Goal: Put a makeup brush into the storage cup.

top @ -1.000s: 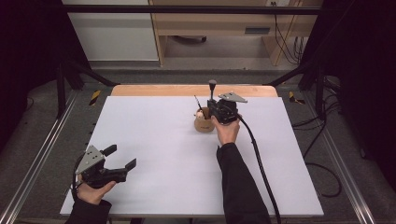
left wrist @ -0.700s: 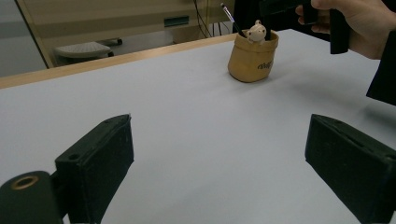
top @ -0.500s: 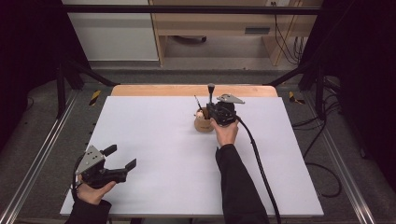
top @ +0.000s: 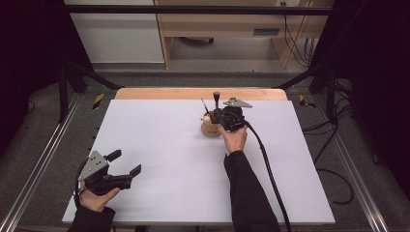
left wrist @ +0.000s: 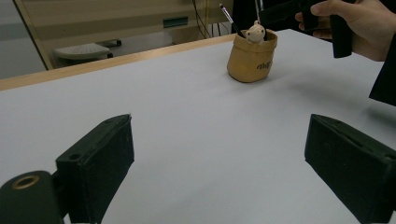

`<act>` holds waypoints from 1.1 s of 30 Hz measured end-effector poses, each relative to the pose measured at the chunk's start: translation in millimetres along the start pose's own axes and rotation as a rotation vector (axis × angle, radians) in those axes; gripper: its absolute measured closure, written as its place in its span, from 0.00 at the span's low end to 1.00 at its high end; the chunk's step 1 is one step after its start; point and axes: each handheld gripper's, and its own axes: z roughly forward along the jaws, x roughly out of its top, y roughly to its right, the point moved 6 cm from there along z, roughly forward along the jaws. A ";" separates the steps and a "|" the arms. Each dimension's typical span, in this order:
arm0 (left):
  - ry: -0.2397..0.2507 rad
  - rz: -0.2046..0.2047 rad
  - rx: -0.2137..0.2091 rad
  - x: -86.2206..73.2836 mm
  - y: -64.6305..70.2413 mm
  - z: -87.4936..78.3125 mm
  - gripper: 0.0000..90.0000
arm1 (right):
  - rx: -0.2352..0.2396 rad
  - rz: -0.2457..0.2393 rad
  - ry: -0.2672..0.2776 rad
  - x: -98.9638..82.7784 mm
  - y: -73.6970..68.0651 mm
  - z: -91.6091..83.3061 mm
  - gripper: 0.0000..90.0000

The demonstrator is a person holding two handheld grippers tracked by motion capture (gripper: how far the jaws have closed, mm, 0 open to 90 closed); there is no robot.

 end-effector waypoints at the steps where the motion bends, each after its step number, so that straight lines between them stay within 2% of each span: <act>1: 0.000 0.001 0.000 0.0 0.1 0.0 0.09 | 0.003 0.003 -0.001 0.6 -0.6 -1.8 0.84; 4: 0.002 0.001 -0.001 0.3 0.7 0.0 0.09 | 0.006 -0.006 0.013 4.3 -1.1 -8.3 0.83; 6: -0.001 0.003 -0.002 0.1 1.0 0.4 0.09 | 0.013 -0.003 0.045 7.4 -0.9 -15.1 0.82; 10: -0.002 0.005 -0.001 0.1 1.2 0.8 0.09 | 0.020 -0.002 0.056 8.4 0.9 -29.5 0.79; 13: -0.004 0.004 -0.003 -0.1 0.9 1.2 0.09 | 0.057 -0.008 0.065 8.0 -1.5 -40.0 0.75; 18: -0.006 0.002 -0.002 -0.4 0.8 1.7 0.09 | 0.107 -0.032 0.041 3.2 -6.2 -55.9 0.65; 28: -0.006 -0.005 0.001 -0.6 -0.7 0.9 0.09 | 0.177 -0.050 0.065 2.4 -15.9 -83.8 0.43; 33: -0.007 -0.005 0.002 -0.5 -0.4 0.9 0.09 | 0.185 -0.056 0.053 2.3 -18.3 -94.2 0.29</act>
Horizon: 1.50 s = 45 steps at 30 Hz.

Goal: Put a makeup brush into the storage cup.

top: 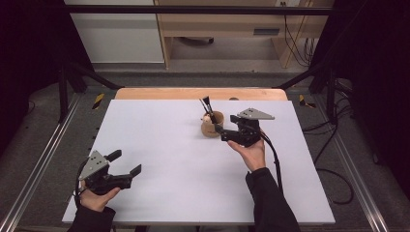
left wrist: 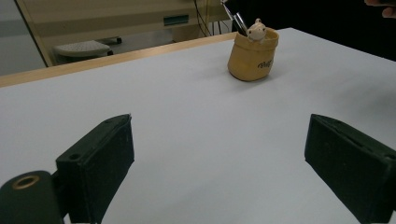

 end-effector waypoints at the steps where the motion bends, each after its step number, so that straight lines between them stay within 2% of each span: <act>1: 0.000 0.000 0.000 0.0 0.0 0.0 0.09 | 0.005 -0.001 0.002 0.6 -1.6 -2.3 0.29; 4: -0.001 0.000 0.000 -0.1 -0.1 0.0 0.09 | 0.024 -0.001 0.023 1.7 -5.4 -9.1 0.23; 7: -0.004 0.000 0.000 -0.3 0.0 0.3 0.08 | 0.022 -0.008 0.029 0.2 -5.9 -16.0 0.19; 19: -0.007 -0.002 -0.002 -0.6 0.2 0.8 0.08 | 0.026 -0.007 0.035 -14.4 -2.3 -41.4 0.11; 27: -0.010 -0.006 -0.003 -1.1 0.0 1.1 0.08 | 0.014 0.009 0.048 -22.2 2.5 -58.3 0.09; 45: -0.025 -0.003 -0.004 -3.2 0.4 3.1 0.08 | 0.015 -0.005 0.049 -46.6 7.7 -84.7 0.08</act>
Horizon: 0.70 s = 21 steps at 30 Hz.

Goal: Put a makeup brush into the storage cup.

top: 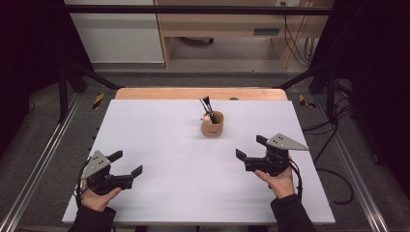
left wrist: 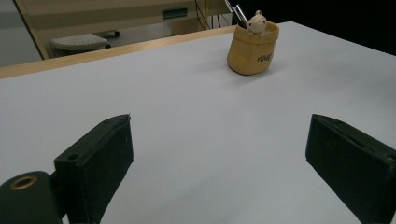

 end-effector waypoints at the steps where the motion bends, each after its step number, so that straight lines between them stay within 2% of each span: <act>1: 0.001 -0.001 0.000 0.0 -0.1 0.0 0.08 | -0.001 -0.003 0.000 -1.0 0.4 -1.5 0.07; 11: -0.007 0.000 0.000 -1.0 0.5 1.0 0.08 | -0.023 -0.002 0.011 -13.0 10.3 -19.7 0.07; 21: -0.006 0.000 0.002 -1.1 0.3 0.8 0.08 | -0.049 0.023 0.033 -25.9 20.5 -37.0 0.07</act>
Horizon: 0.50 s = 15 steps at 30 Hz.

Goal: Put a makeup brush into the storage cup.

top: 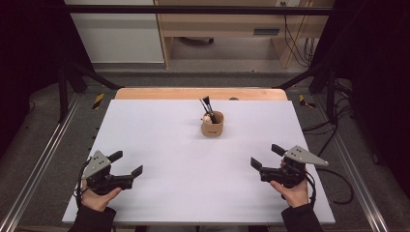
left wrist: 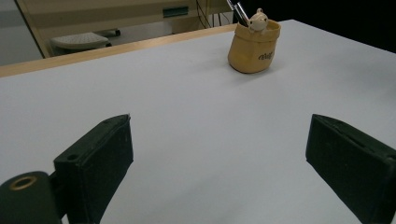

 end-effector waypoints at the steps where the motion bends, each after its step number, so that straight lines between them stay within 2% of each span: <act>1: -0.001 0.000 0.000 -0.1 0.0 0.0 0.08 | 0.000 0.009 0.002 -1.2 0.2 -0.7 0.07; 6: -0.002 0.000 0.002 -0.6 -0.2 -0.1 0.08 | -0.016 -0.003 -0.012 -8.6 3.4 -3.6 0.06; 12: -0.002 0.001 0.004 -1.0 0.0 0.0 0.08 | -0.021 0.017 -0.011 -13.5 6.2 -7.5 0.06; 15: -0.003 0.003 0.003 -1.2 0.7 0.1 0.08 | -0.027 0.011 -0.014 -16.2 8.1 -9.9 0.06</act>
